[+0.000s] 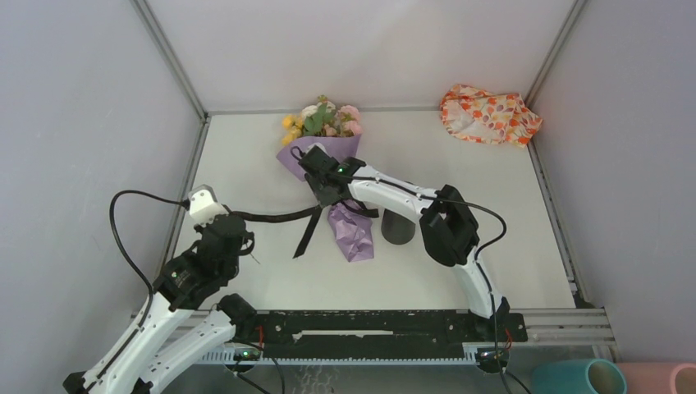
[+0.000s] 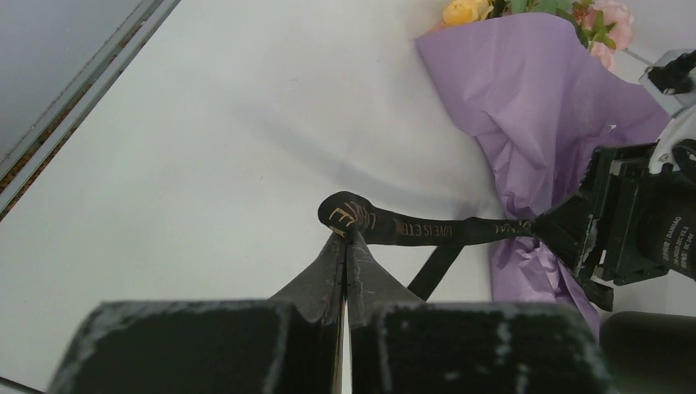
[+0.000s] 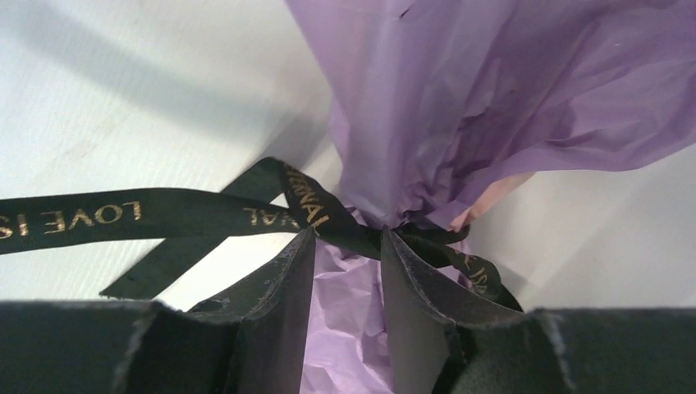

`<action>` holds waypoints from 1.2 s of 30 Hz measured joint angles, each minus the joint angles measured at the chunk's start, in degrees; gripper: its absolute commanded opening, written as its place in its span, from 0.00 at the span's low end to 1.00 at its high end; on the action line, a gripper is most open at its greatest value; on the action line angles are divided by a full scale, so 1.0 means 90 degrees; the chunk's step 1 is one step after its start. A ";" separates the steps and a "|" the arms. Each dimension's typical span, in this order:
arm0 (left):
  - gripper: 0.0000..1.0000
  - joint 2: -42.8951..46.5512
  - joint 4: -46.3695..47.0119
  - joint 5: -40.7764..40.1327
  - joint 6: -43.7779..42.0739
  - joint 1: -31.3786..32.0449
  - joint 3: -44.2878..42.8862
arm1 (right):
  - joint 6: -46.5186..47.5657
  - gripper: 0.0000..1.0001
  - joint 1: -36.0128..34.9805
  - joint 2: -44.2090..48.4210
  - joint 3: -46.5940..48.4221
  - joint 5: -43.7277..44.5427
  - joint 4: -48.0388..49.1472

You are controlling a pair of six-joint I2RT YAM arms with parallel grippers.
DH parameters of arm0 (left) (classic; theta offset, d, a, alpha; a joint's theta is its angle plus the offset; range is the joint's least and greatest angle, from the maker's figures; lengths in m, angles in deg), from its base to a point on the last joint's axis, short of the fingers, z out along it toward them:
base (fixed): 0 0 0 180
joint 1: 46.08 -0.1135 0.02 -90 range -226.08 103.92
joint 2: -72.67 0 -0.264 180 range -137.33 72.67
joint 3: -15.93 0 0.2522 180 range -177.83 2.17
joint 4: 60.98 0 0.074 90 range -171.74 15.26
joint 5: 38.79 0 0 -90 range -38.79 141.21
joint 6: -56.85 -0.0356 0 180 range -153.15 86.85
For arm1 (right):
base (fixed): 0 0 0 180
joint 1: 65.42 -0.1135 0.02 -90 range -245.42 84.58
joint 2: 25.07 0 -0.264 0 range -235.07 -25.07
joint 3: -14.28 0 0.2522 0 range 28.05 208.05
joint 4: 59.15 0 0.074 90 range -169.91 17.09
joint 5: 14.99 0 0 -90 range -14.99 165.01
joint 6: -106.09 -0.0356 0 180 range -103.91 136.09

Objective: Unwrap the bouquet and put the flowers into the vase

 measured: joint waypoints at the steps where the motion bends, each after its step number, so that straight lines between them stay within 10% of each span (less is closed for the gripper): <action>1: 0.03 0.0000 0.0002 0.0000 0.0000 0.0000 0.0000 | -0.0002 0.43 -0.0017 -0.0002 -0.0012 -0.0032 0.0002; 12: 0.03 0.0000 0.0000 0.0000 0.0000 0.0000 0.0000 | -0.0019 0.42 0.0092 -0.0243 -0.0036 -0.0248 0.0022; 20: 0.03 -0.0002 0.0002 0.0000 0.0000 0.0000 0.0000 | -0.0007 0.00 0.0175 -0.0306 -0.0085 -0.0267 0.0029; 36: 0.05 -0.0236 0.0044 -0.0027 0.0066 0.0000 0.0068 | 0.0005 0.00 0.0253 0.0449 -0.0255 -0.0172 -0.0039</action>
